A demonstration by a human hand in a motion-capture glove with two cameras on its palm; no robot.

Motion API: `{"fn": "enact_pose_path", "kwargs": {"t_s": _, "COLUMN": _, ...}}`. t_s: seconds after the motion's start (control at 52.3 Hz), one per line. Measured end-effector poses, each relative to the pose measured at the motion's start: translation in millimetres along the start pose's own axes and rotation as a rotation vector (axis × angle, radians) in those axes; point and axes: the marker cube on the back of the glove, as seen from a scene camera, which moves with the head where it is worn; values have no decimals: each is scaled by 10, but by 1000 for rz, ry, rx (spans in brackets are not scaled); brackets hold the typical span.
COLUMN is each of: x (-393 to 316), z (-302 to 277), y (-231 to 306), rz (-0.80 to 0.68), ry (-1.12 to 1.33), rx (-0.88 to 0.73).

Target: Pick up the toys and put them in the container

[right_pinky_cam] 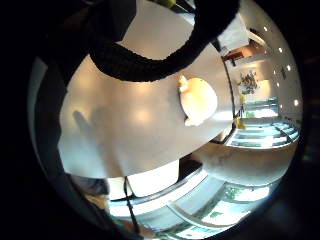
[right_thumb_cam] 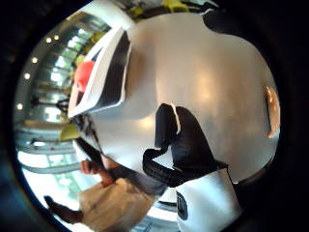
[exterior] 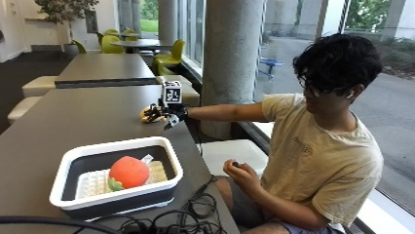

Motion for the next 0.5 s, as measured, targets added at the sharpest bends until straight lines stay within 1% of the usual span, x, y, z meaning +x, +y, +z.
{"fn": "enact_pose_path", "kwargs": {"t_s": 0.096, "x": 4, "z": 19, "y": -8, "rz": -30, "ry": 2, "rx": -13}}
{"fn": "enact_pose_path", "kwargs": {"t_s": 0.191, "x": -24, "z": 34, "y": 11, "rz": -8, "ry": -11, "rx": -29}}
{"fn": "enact_pose_path", "kwargs": {"t_s": 0.268, "x": -41, "z": 49, "y": -11, "rz": -42, "ry": -5, "rx": -22}}
{"fn": "enact_pose_path", "kwargs": {"t_s": 0.382, "x": 139, "z": 120, "y": 7, "rz": -48, "ry": 46, "rx": -24}}
{"fn": "enact_pose_path", "kwargs": {"t_s": 0.497, "x": -6, "z": 46, "y": -12, "rz": -28, "ry": 54, "rx": -27}}
